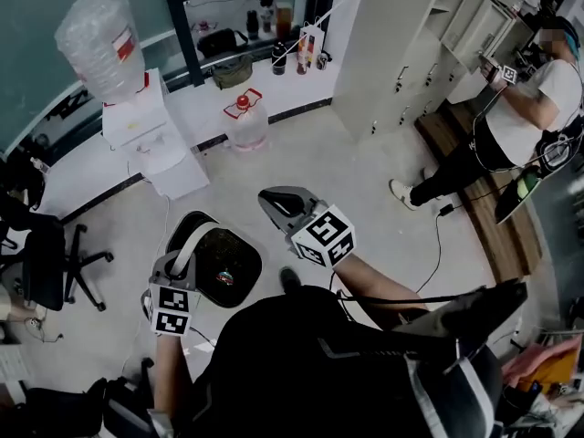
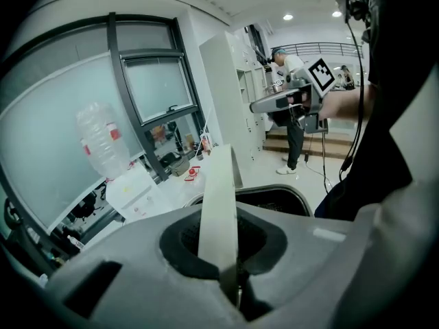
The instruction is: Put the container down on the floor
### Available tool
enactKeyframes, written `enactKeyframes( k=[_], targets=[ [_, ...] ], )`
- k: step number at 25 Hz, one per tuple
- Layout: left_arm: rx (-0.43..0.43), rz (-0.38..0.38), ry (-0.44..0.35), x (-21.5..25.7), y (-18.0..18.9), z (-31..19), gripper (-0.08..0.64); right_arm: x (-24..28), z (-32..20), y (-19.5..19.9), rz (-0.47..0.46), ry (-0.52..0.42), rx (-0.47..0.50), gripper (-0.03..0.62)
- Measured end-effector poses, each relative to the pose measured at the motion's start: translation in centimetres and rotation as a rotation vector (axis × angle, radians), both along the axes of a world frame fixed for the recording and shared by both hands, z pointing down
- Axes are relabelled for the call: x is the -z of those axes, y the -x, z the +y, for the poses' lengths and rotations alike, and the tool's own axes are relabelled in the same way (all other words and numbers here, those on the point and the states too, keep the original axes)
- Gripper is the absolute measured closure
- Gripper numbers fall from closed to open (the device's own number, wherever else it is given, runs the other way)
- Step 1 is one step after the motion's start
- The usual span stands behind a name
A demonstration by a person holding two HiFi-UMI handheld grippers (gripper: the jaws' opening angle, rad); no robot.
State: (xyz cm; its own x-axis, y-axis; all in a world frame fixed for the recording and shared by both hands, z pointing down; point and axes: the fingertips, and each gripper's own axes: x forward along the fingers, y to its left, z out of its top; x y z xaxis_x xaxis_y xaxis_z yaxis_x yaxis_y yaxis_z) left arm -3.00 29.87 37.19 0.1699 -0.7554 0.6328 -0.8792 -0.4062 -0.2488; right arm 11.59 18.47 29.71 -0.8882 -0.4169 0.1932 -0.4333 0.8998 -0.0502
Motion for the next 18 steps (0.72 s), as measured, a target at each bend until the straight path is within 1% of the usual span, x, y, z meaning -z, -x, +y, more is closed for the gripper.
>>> enactKeyframes(
  k=[5, 9, 18],
  targets=[
    [0.027, -0.018, -0.005, 0.3, -1.3, -3.3, 0.541, -0.7, -3.4, -1.4, -0.005, 0.018, 0.025, 0.583],
    [0.058, -0.012, -0.006, 0.5, -1.6, -5.7, 0.541, -1.1, -6.2, -2.4, -0.013, 0.03, 0.033, 0.583],
    [0.09, -0.029, -0.004, 0.5, -2.8, -10.1, 0.541, -1.1, -10.6, -4.0, -0.026, 0.021, 0.067, 0.583]
  ],
)
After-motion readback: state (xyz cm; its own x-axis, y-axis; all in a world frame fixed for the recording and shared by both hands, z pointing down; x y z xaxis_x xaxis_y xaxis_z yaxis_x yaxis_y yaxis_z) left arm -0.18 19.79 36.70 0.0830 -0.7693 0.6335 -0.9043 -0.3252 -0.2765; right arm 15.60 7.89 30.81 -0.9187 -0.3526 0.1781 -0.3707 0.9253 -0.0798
